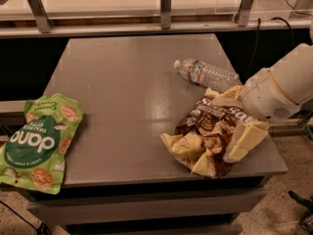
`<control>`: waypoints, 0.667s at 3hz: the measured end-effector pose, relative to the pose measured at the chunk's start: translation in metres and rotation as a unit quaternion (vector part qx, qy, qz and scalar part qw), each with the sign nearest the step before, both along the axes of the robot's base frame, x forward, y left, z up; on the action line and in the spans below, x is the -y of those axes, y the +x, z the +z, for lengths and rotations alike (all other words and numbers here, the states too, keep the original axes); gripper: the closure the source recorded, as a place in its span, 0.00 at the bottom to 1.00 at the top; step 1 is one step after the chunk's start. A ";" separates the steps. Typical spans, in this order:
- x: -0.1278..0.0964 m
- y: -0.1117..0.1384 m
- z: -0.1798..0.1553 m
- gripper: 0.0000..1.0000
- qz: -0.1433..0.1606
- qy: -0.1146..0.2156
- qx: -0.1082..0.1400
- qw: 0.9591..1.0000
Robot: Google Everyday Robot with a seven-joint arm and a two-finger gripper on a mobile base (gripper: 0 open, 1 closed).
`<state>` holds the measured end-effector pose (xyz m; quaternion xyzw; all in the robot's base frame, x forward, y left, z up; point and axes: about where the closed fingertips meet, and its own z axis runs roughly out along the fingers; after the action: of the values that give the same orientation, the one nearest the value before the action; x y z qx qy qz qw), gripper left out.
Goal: Move brown chip bag near green rice chip bag
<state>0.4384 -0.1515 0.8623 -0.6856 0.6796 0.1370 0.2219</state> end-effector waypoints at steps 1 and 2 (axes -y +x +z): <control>-0.005 -0.005 0.002 0.49 0.020 -0.006 0.020 1.000; -0.008 -0.008 0.004 0.72 0.029 -0.022 0.031 0.999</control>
Offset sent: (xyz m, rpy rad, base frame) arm -0.0121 0.0078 0.0065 -0.0851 -0.0886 0.0713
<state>0.4299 -0.1434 0.8663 -0.7135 0.6554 0.1069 0.2235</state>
